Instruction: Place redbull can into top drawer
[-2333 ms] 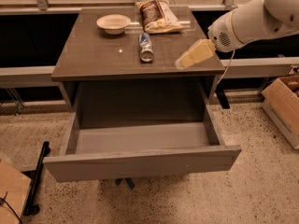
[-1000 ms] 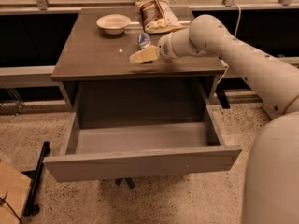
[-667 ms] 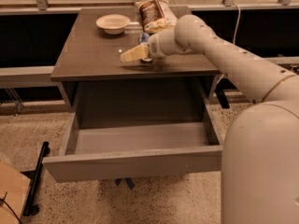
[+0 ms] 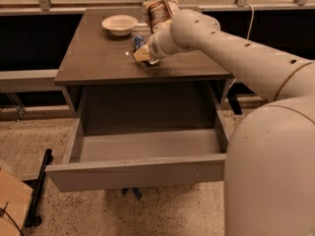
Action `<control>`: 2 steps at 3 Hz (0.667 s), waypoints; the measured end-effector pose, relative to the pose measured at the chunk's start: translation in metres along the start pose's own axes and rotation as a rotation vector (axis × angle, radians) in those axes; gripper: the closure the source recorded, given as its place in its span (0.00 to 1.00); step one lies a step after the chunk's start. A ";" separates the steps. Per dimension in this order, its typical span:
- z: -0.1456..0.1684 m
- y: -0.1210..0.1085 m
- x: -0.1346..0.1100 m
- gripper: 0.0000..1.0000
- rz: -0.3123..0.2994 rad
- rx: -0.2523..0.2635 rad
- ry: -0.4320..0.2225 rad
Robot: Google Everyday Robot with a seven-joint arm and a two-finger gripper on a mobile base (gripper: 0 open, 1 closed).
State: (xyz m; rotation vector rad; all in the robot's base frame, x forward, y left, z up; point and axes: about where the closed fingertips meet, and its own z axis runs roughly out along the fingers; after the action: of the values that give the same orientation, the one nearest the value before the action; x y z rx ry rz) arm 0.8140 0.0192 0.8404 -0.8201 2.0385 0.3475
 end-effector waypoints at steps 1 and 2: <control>-0.015 0.006 0.009 0.73 -0.017 0.015 0.028; -0.034 0.009 0.023 0.96 0.013 -0.045 0.005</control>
Offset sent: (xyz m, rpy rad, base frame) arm -0.0948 -0.0499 0.0245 0.2582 0.0586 0.1415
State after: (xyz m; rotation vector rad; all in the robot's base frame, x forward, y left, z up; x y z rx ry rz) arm 0.7774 -0.0010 0.8405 -0.8362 2.0480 0.4002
